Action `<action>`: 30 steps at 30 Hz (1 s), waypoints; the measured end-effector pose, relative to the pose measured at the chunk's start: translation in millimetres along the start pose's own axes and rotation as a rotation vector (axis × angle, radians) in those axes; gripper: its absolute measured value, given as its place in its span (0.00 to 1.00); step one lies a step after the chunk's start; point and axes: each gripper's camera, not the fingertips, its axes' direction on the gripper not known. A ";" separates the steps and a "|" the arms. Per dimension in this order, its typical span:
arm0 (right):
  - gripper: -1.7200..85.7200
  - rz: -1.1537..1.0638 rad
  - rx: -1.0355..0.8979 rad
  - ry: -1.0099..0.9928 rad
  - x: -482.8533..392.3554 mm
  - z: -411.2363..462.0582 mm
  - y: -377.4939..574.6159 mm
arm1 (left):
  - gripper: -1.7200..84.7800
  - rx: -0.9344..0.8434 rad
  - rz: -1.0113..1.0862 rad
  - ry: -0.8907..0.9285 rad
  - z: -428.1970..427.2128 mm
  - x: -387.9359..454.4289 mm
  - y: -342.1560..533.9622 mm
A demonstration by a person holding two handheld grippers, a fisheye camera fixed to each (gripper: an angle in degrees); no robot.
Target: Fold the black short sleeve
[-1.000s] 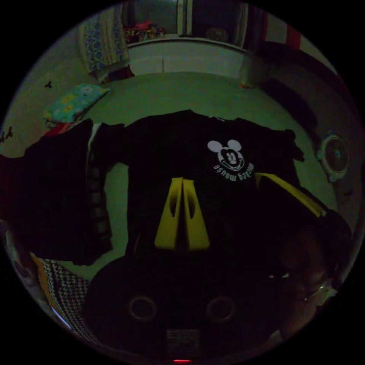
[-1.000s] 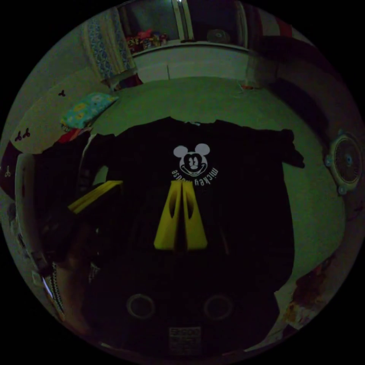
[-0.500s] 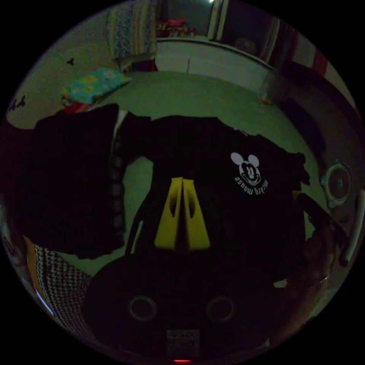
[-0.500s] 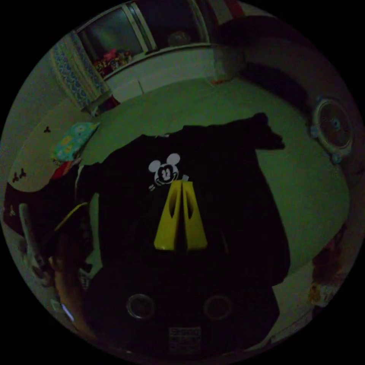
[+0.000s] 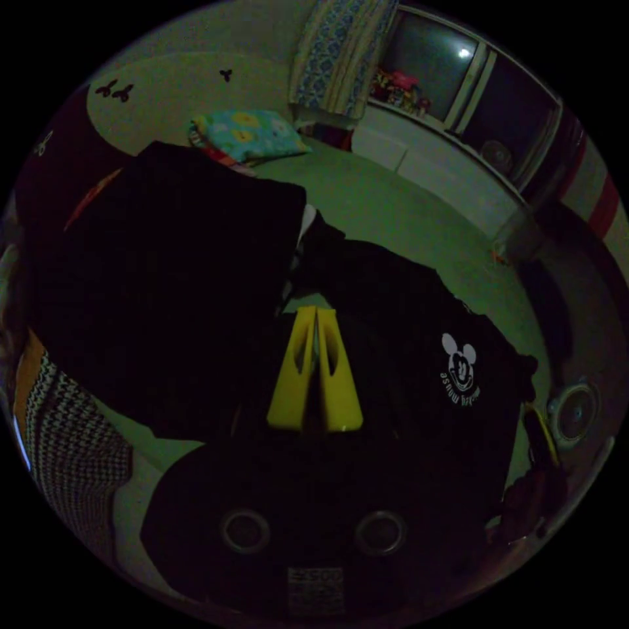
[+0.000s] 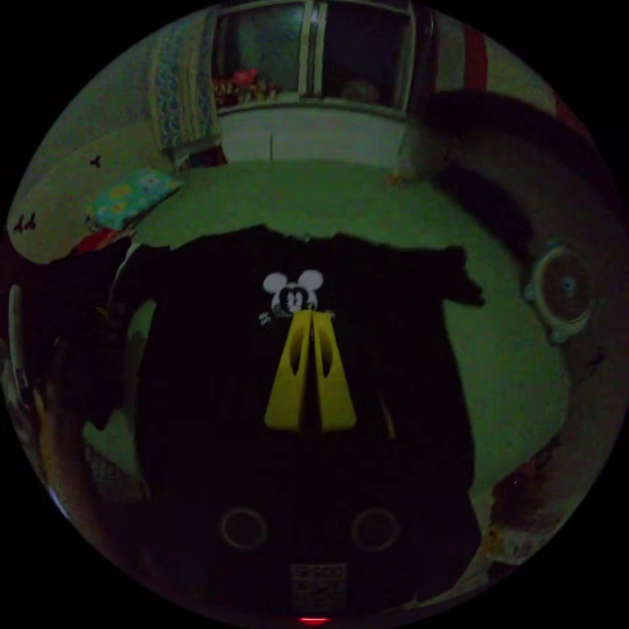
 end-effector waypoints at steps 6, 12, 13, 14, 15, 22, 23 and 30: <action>0.01 -0.047 0.164 0.089 -48.9 -3.2 -9.0 | 0.02 0.023 0.002 -0.011 8.9 -30.6 -6.8; 0.01 -0.070 0.069 -0.077 -97.9 23.2 -20.3 | 0.02 0.008 0.054 0.047 23.0 -63.0 -20.1; 0.01 -0.086 0.081 -0.077 -108.4 26.6 -22.7 | 0.02 -0.021 0.043 0.081 29.8 -71.9 -24.3; 0.01 -0.120 0.116 -0.026 -122.8 26.4 -25.2 | 0.02 -0.023 0.033 0.092 32.1 -76.5 -25.9; 0.01 -0.140 0.139 0.000 -130.7 25.5 -26.2 | 0.02 -0.012 0.029 0.103 35.1 -84.4 -28.7; 0.01 -0.127 0.008 -0.351 -191.6 64.3 -44.6 | 0.02 -0.010 0.103 0.174 56.3 -109.5 -42.9; 0.01 -0.137 -0.010 -0.409 -201.2 69.8 -50.7 | 0.02 -0.012 0.101 0.177 58.1 -111.7 -44.1; 0.02 -0.292 0.054 -0.272 -271.3 83.3 -65.4 | 0.03 0.042 0.141 0.125 68.6 -132.8 -55.5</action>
